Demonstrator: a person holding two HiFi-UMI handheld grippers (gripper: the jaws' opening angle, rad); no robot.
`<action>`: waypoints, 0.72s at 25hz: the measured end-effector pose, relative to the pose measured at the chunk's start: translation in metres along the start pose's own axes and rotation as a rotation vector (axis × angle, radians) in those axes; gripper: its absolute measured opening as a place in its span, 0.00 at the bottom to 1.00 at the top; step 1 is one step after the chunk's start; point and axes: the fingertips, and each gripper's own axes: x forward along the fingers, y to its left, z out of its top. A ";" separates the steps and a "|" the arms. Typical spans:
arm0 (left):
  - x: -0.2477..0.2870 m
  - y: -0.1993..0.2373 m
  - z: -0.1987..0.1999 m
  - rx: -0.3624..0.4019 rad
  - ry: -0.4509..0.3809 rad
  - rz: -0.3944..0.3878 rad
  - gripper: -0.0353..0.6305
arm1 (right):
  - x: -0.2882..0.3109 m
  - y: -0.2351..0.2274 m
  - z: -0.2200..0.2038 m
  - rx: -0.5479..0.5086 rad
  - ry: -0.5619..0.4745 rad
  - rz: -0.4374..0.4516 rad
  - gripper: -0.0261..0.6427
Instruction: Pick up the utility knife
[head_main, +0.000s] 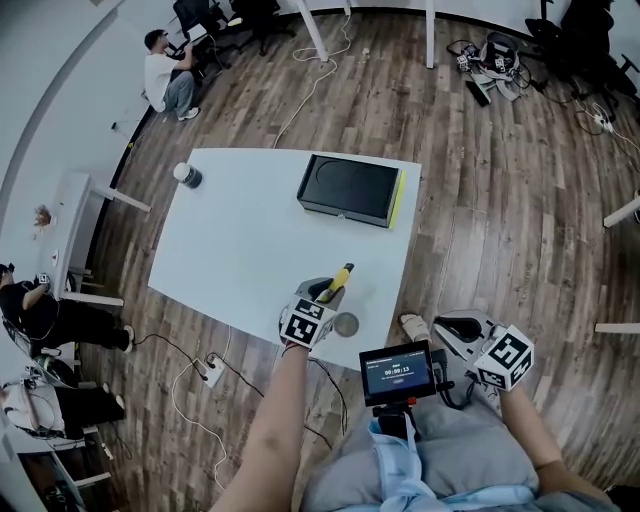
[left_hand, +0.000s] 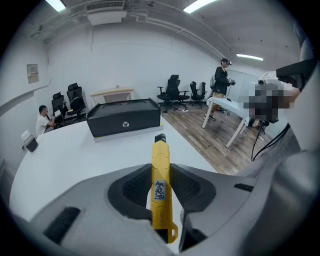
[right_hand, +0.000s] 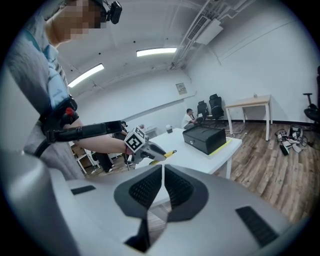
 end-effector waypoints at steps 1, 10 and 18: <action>-0.004 0.002 0.003 -0.005 -0.017 0.008 0.24 | 0.002 0.001 0.001 -0.005 0.000 0.006 0.09; -0.047 0.001 0.045 -0.034 -0.210 0.068 0.24 | 0.020 0.013 0.011 -0.045 0.008 0.059 0.09; -0.085 -0.007 0.064 -0.049 -0.328 0.114 0.24 | 0.033 0.028 0.016 -0.079 0.018 0.107 0.09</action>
